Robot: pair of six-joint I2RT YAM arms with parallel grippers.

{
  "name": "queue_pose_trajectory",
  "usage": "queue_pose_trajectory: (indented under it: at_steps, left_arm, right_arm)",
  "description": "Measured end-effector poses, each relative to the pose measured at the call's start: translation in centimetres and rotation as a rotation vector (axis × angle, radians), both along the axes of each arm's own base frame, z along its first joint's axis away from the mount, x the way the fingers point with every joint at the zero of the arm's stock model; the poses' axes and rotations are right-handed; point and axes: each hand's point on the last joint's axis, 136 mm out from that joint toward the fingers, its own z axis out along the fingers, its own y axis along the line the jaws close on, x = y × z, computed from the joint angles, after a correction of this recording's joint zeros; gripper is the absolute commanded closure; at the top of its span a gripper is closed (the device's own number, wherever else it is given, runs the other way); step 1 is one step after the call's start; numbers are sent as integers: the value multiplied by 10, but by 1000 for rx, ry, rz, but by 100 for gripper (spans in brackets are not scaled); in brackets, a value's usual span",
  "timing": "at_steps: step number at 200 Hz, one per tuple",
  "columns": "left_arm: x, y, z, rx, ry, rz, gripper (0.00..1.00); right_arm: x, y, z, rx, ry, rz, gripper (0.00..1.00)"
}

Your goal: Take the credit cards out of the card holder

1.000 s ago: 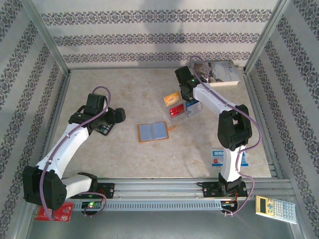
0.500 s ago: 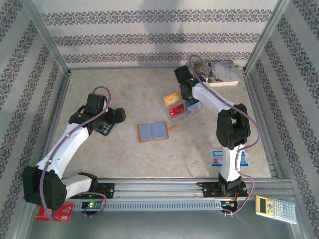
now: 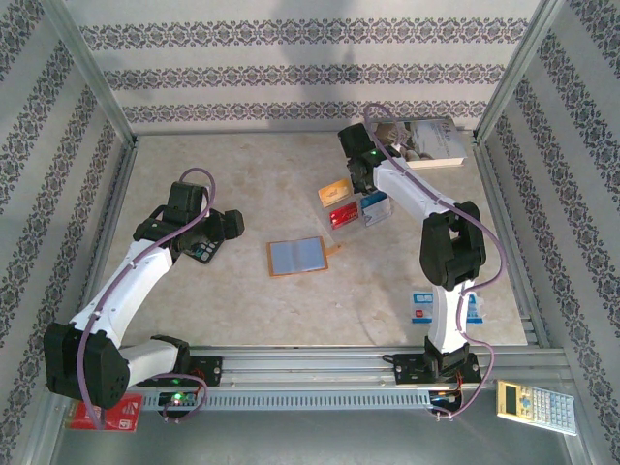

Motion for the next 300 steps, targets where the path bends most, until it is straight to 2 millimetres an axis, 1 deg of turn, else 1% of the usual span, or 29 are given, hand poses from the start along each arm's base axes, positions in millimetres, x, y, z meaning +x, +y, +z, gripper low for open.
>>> queue_pose_trajectory:
  at_steps: [25, 48, 85, 108, 122, 138, 155, 164, 178, 200, 222, 238, 259, 274, 300]
  left_arm:
    - [0, 0, 0, 0, 0, 0, 0]
    - [0, 0, 0, 0, 0, 0, 0]
    - [0, 0, 0, -1, 0, -1, 0]
    - [0, -1, 0, -5, 1, -4, 0]
    - [-1, -3, 0, -12, 2, -10, 0]
    - [-1, -5, 0, -23, 5, -18, 0]
    - [-2, -9, -1, -41, 13, -31, 0]
    - [-2, -11, -3, -51, 22, -37, 0]
    - [-2, -15, -6, -75, 37, -46, 0]
    - [-4, -22, -14, -115, 60, -55, 0]
    - [-8, -25, -26, -144, 86, -46, 0]
    - [-11, -25, -34, -155, 100, -31, 0]
    - [-14, -23, -44, -164, 112, -6, 0]
    - [-17, -21, -49, -165, 121, 16, 0]
    - [-18, -13, -49, -165, 105, 58, 0]
  right_arm:
    - [2, 2, 1, 0, -5, 21, 76]
    - [3, 1, 1, -6, -4, 26, 74]
    - [2, 0, 2, -36, -2, 69, 64]
    - [-12, -5, 8, -72, 2, 122, 56]
    - [-24, -8, 18, -90, -7, 175, 53]
    - [-37, -6, 29, -104, -26, 255, 50]
    - [-52, 3, 37, -123, -42, 362, 46]
    - [-59, 11, 37, -137, -45, 430, 43]
    - [-72, 27, 33, -165, -37, 543, 40]
    - [-98, 60, 14, -198, 0, 743, 40]
    - [-125, 93, -6, -187, 30, 927, 39]
    - [-145, 116, -15, -174, 46, 1042, 38]
    - [-163, 144, -25, -165, 58, 1163, 38]
    - [-174, 163, -39, -168, 87, 1239, 38]
    - [-188, 190, -64, -184, 145, 1336, 36]
